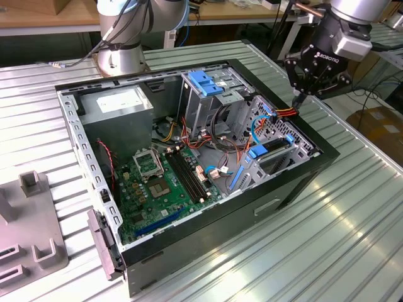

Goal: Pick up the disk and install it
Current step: 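Insert the first disk wire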

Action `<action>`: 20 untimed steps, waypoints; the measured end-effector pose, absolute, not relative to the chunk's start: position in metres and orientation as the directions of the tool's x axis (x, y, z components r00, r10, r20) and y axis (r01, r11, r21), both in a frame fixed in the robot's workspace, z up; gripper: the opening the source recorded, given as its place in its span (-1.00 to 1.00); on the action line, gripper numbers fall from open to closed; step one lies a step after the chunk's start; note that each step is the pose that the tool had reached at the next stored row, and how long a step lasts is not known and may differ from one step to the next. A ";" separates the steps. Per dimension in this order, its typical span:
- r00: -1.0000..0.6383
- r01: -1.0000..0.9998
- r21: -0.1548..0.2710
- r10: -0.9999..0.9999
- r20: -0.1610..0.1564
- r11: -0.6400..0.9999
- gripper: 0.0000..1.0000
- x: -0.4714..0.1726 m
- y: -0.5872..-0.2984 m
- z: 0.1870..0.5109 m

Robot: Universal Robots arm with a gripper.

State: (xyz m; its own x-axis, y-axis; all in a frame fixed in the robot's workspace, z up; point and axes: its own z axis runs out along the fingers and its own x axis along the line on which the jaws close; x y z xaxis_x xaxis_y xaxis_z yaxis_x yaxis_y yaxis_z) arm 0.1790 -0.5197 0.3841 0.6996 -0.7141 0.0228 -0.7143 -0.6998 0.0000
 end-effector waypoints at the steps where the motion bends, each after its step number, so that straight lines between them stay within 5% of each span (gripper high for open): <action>1: 0.711 -0.703 0.000 -0.703 0.023 -0.711 -0.80 0.179 -0.520 0.384; 13: 0.863 -0.505 0.000 -0.505 0.023 -0.863 -0.77 0.186 -0.520 0.381; 15: 0.882 -0.472 0.000 -0.471 0.023 -0.882 -0.41 0.186 -0.520 0.380; 18: 0.910 -0.413 0.000 -0.413 0.023 -0.911 -0.16 0.187 -0.520 0.379; 20: 0.920 -0.390 -0.001 -0.390 0.025 -0.921 -0.16 0.187 -0.520 0.378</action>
